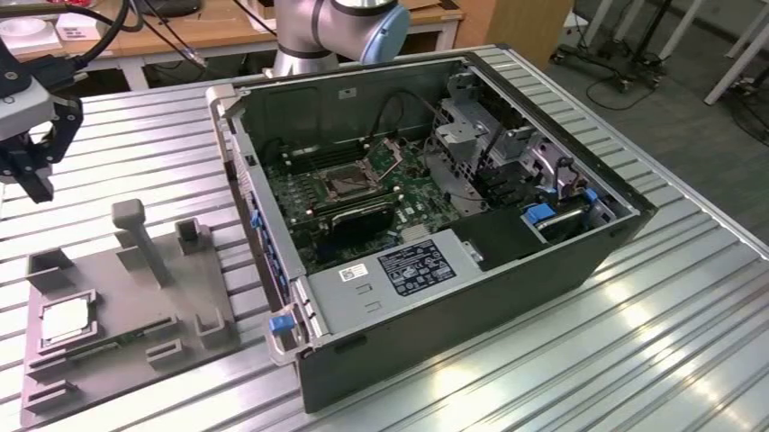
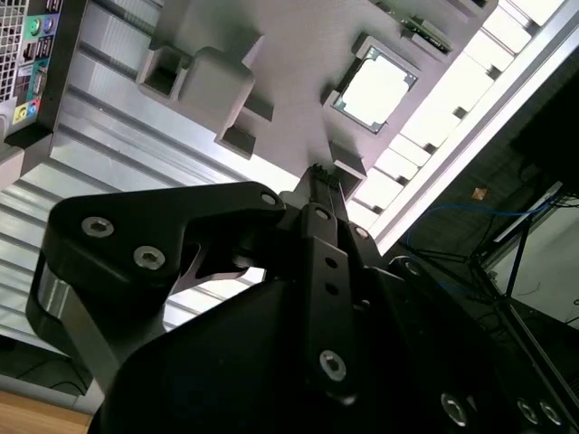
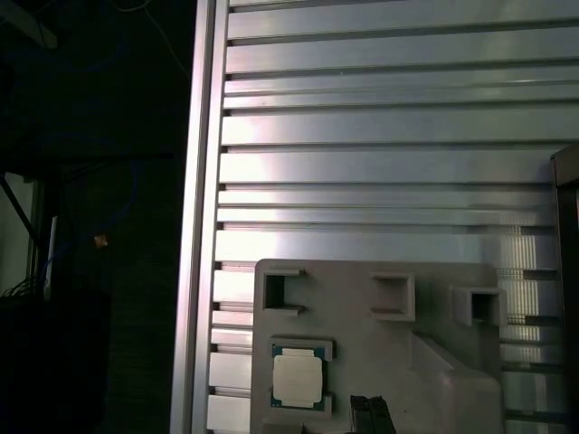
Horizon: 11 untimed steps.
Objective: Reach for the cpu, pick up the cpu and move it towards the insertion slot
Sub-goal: 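Reach for the cpu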
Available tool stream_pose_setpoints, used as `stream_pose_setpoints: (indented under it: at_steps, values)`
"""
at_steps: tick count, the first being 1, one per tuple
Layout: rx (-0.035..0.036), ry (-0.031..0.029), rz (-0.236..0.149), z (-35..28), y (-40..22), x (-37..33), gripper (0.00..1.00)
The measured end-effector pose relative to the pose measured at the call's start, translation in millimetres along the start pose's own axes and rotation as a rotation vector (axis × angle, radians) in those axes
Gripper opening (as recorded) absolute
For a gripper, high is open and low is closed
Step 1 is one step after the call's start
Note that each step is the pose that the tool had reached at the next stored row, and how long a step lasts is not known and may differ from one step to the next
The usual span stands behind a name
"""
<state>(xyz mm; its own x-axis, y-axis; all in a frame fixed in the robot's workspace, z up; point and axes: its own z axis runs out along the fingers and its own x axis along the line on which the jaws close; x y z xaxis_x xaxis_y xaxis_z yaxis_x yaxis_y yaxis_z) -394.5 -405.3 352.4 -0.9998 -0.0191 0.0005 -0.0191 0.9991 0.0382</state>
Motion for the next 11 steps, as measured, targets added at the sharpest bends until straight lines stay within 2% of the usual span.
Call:
stream_pose_setpoints:
  at_steps: [11]
  values:
    - [0.0,0.0,0.0,0.0,0.1,3.9,0.11]
